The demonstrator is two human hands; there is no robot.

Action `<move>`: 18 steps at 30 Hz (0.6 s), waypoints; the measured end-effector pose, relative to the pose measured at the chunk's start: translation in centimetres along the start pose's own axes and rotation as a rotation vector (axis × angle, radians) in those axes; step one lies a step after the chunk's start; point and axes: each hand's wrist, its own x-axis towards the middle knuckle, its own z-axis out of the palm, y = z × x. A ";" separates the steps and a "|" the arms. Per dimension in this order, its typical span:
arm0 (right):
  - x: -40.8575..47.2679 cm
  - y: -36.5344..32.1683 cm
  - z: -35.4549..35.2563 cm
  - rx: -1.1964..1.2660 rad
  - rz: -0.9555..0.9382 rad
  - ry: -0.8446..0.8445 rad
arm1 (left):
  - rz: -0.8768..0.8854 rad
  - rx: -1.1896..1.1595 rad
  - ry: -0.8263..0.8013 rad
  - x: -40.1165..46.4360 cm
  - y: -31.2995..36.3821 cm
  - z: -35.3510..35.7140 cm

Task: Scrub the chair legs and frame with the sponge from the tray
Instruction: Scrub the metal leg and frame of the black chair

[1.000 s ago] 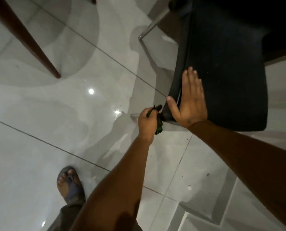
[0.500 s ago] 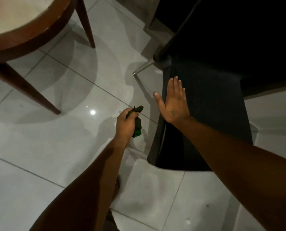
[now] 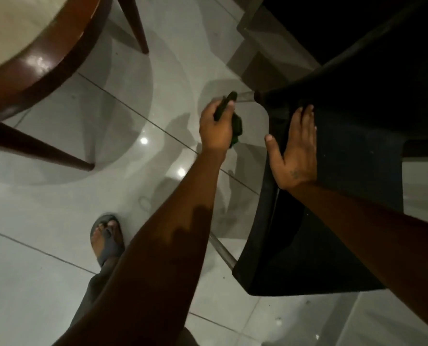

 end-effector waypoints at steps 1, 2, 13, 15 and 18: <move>0.0 0.0 0.0 0.004 -0.002 -0.008 | 0.038 0.006 -0.017 1.1 0.9 0.9; 0.0 -0.1 0.0 0.007 -0.003 -0.012 | 0.060 0.017 -0.027 2.4 1.5 1.8; -0.1 -0.6 -0.3 0.033 0.031 -0.028 | -0.230 0.045 -0.136 16.4 -3.9 7.9; -0.1 -0.5 -0.3 0.044 0.033 -0.021 | -0.282 0.080 -0.144 19.6 -5.6 7.6; 0.0 -0.4 -0.1 0.060 0.018 -0.030 | -0.330 0.134 -0.177 24.4 -7.8 6.3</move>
